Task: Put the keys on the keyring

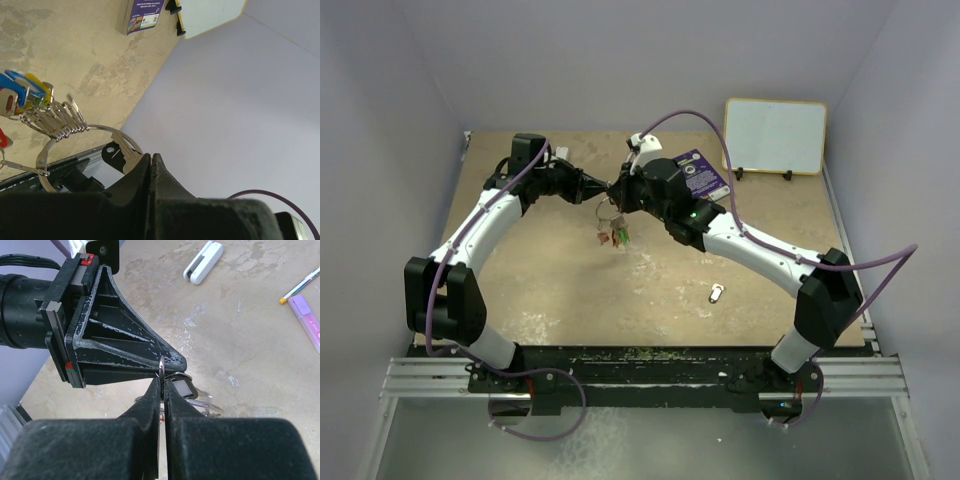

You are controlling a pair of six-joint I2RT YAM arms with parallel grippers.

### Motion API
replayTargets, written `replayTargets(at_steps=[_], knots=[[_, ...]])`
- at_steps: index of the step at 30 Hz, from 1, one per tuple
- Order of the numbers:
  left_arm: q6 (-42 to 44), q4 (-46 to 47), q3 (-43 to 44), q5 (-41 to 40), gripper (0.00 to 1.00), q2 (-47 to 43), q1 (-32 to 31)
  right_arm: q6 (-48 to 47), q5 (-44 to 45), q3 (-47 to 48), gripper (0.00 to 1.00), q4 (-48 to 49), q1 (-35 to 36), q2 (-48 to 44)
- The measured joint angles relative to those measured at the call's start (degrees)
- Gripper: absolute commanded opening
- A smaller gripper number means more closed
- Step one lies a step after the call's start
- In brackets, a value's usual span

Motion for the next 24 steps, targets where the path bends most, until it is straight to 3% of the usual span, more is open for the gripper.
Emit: replayTargets(at_steps=[24], knots=[[-0.9,0.1,0.1,-0.3,0.04,0.0,0.0,1.4,-0.2,0.0,0.0,0.1,0.0,0.3]])
